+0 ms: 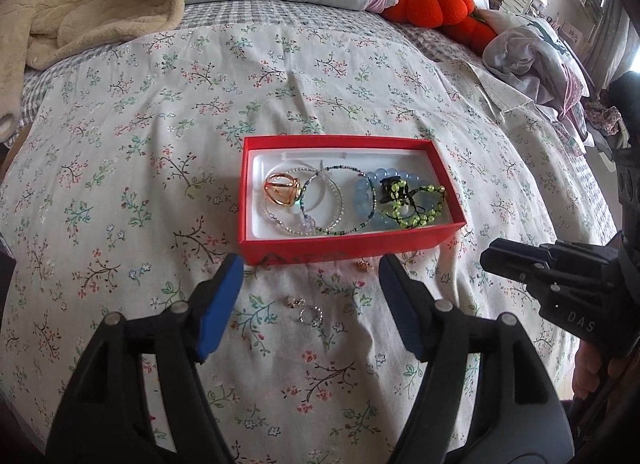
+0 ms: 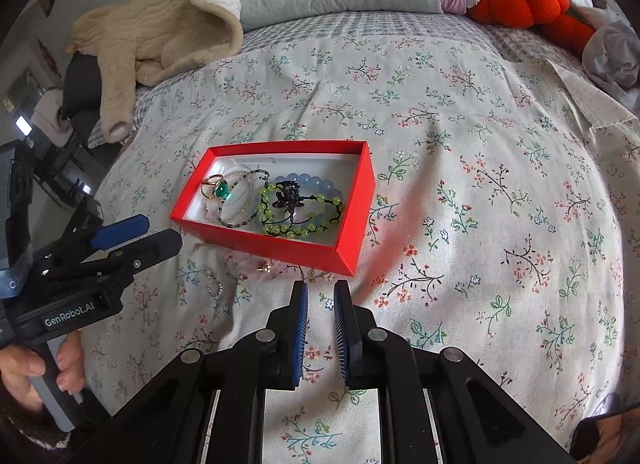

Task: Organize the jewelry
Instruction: 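Move both open tools back to the small rings beside the box, then grasp the silver ring with the left tool while the right tool grasps the gold earring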

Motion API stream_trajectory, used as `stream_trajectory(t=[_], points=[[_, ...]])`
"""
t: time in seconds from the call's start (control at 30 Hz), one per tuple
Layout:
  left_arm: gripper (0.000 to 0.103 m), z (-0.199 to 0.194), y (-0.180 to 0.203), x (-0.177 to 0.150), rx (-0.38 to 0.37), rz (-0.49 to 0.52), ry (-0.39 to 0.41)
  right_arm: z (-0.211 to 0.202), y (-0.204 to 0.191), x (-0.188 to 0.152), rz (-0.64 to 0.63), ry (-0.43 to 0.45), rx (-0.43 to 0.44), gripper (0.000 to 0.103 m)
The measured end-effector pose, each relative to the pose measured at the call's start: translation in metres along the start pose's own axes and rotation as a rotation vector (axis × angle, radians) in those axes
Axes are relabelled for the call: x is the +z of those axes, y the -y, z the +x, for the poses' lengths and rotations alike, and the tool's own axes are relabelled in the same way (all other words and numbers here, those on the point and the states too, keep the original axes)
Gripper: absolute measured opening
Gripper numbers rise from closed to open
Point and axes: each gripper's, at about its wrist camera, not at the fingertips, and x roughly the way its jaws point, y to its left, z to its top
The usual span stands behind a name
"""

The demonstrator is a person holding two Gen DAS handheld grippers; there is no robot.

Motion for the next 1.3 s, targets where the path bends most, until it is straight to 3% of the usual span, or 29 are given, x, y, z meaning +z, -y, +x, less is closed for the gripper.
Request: stream_trajectory(t=[0.1, 0.43, 0.5, 0.57, 0.6, 0.8, 1.1, 1.17, 1.2, 1.3], points=[[0.078, -0.001, 0.001, -0.010, 0.026, 0.015, 0.002, -0.002, -0.002, -0.008, -0.022, 0.000, -0.020, 0.015], [0.080, 0.003, -0.009, -0.038, 0.132, 0.039, -0.002, 0.003, 0.002, -0.032, -0.065, -0.034, -0.061, 0.018], [0.081, 0.005, -0.010, -0.043, 0.147, 0.054, -0.005, 0.004, 0.003, -0.036, -0.062, -0.040, -0.059, 0.027], [0.081, 0.008, -0.011, -0.048, 0.152, 0.080, -0.015, 0.003, 0.005, -0.042, -0.054, -0.026, -0.059, 0.076], [0.082, 0.010, -0.012, -0.052, 0.158, 0.094, -0.018, 0.001, 0.005, -0.044, -0.054, -0.005, -0.060, 0.082], [0.082, 0.021, -0.017, -0.068, 0.173, 0.162, -0.034, 0.003, 0.011, -0.055, -0.066, 0.005, -0.078, 0.082], [0.082, 0.032, -0.014, -0.079, 0.015, 0.232, -0.081, 0.017, 0.015, -0.064, -0.092, -0.031, -0.096, 0.082], [0.076, 0.037, -0.014, -0.077, -0.035, 0.225, -0.097, 0.021, 0.014, -0.065, -0.099, -0.040, -0.097, 0.082], [0.067, 0.039, -0.013, -0.075, -0.051, 0.219, -0.100, 0.022, 0.014, -0.064, -0.103, -0.043, -0.098, 0.082], [0.054, 0.043, -0.012, -0.069, -0.070, 0.208, -0.099, 0.024, 0.010, -0.064, -0.114, -0.043, -0.099, 0.082]])
